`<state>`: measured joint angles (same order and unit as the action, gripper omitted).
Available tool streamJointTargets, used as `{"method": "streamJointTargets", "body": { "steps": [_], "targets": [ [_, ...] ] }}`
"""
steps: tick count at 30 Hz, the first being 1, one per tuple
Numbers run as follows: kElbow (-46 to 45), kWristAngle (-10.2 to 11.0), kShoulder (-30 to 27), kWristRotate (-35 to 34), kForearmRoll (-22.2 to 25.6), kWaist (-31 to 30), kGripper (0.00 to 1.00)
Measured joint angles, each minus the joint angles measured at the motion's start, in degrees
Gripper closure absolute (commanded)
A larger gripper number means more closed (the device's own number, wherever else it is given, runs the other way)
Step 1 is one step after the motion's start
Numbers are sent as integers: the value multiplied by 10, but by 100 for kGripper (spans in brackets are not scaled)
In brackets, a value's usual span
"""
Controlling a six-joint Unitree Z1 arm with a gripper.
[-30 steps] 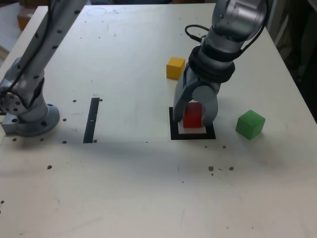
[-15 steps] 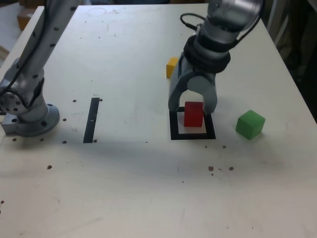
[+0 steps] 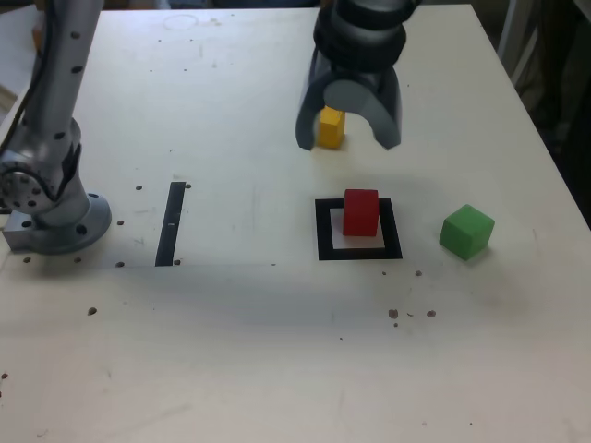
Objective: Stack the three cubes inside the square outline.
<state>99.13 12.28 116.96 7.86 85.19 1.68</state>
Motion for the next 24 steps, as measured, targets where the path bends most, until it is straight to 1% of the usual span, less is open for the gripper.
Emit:
{"method": "streamJointTargets", "body": {
  "steps": [1, 4, 7, 9, 11, 14, 17, 21, 24],
  "targets": [
    [-3, 4, -4, 15, 0, 8, 1],
    [-18, 27, -25, 56, 0, 35, 1],
    [-43, 48, -50, 76, -1, 66, 1],
    [-58, 58, -62, 91, -3, 88, 1],
    [-75, 72, -66, 114, -5, 115, 1],
    [-91, 87, -66, 139, -14, 142, 1],
    [-102, 93, -60, 156, -34, 154, 1],
    [-104, 92, -33, 175, -67, 157, 1],
    [-104, 88, -16, 188, -82, 157, 0]
  ]
}}
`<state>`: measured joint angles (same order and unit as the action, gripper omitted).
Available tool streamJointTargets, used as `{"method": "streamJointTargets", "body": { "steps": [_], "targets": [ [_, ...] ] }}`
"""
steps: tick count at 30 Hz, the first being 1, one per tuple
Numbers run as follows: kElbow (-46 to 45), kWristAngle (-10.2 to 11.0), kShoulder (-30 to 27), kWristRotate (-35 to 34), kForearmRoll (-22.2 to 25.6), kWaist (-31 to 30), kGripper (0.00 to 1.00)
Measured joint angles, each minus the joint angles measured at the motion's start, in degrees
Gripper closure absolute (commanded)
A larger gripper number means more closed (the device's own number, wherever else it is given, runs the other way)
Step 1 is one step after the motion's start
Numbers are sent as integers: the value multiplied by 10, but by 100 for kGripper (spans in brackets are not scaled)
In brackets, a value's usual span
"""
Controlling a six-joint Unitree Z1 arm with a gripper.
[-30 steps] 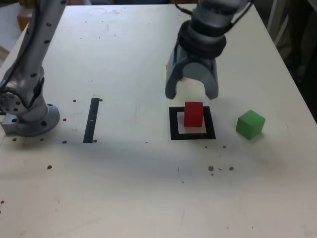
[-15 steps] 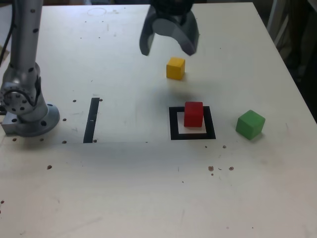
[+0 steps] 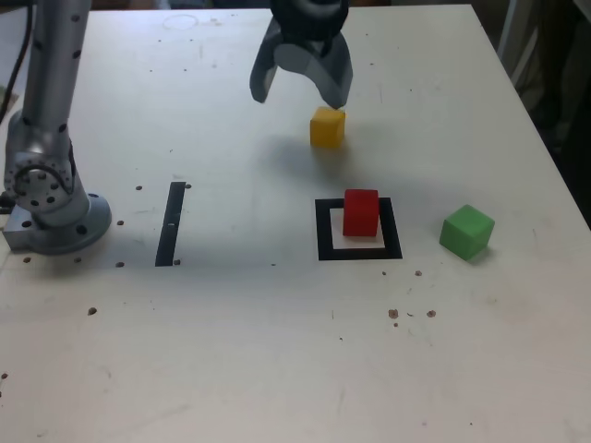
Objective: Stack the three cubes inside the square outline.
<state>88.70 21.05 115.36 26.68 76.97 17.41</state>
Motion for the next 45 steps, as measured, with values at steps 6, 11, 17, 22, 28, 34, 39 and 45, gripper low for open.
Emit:
{"method": "streamJointTargets", "body": {
  "steps": [6, 11, 17, 22, 28, 34, 39, 45],
  "targets": [
    [8, -12, 26, 33, -32, 0, 1],
    [19, -17, 49, 49, -33, 0, 6],
    [33, -23, 73, 55, -34, 0, 17],
    [47, -23, 86, 59, -42, 5, 35],
    [50, -23, 89, 59, -52, 10, 50],
    [50, -29, 94, 63, -53, 11, 60],
    [48, -41, 95, 69, -56, 16, 74],
    [43, -70, 96, 89, -68, 27, 81]
  ]
}}
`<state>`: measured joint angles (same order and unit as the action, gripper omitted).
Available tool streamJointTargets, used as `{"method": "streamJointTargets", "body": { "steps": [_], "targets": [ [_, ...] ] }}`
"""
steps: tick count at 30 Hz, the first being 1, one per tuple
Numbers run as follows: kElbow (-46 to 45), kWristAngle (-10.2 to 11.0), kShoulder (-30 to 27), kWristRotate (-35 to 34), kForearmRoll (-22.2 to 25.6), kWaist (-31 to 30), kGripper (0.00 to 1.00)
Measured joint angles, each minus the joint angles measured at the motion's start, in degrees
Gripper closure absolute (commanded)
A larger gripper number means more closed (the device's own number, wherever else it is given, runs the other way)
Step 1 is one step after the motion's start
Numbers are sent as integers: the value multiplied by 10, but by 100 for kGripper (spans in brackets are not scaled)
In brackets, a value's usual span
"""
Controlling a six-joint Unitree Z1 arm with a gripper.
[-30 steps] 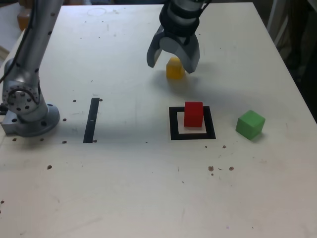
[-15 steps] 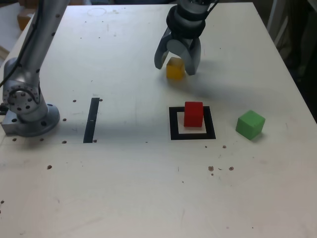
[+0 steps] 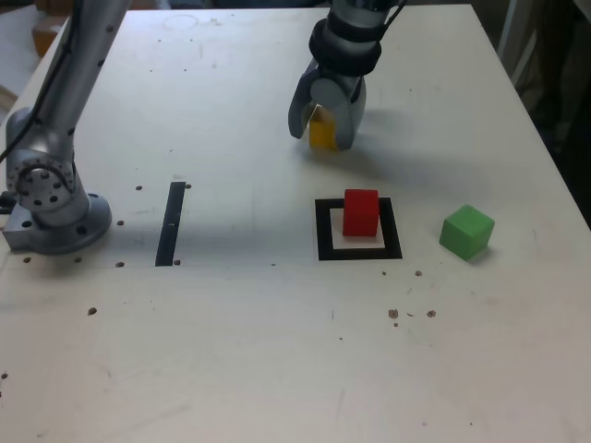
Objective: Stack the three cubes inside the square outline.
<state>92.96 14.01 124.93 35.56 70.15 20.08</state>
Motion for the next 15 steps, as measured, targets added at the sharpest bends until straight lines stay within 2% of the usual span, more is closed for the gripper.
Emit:
{"method": "streamJointTargets", "body": {
  "steps": [9, 15],
  "targets": [
    [0, -4, -33, 0, 3, -2, 86],
    [20, -17, -59, -18, 50, -22, 86]
  ]
}}
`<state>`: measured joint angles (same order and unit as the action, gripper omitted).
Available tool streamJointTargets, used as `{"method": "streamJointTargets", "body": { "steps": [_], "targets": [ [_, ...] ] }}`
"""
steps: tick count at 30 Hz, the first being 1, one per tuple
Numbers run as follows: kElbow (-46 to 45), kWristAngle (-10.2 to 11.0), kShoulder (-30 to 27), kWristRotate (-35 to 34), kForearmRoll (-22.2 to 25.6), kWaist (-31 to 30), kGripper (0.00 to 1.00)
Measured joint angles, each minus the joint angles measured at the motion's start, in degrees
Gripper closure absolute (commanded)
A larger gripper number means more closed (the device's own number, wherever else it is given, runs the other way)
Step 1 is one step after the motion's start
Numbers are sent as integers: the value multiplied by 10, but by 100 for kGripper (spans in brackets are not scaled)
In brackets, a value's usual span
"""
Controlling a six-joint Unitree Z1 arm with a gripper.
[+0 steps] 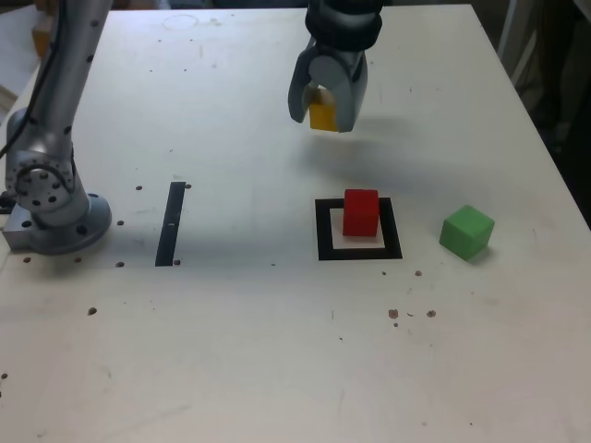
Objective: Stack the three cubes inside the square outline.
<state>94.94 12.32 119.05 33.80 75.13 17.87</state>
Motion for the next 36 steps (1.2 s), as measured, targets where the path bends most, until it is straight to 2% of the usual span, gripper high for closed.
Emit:
{"method": "streamJointTargets", "body": {
  "steps": [8, 13, 16, 21, 25, 36],
  "targets": [
    [37, 0, -28, -92, 87, -80, 86],
    [55, -19, -28, -145, 123, -119, 86],
    [69, -39, -28, -181, 136, -141, 86],
    [84, -75, -22, -225, 137, -179, 86],
    [92, -92, -10, -239, 137, -189, 86],
    [101, -98, 17, -246, 127, -195, 86]
  ]
}}
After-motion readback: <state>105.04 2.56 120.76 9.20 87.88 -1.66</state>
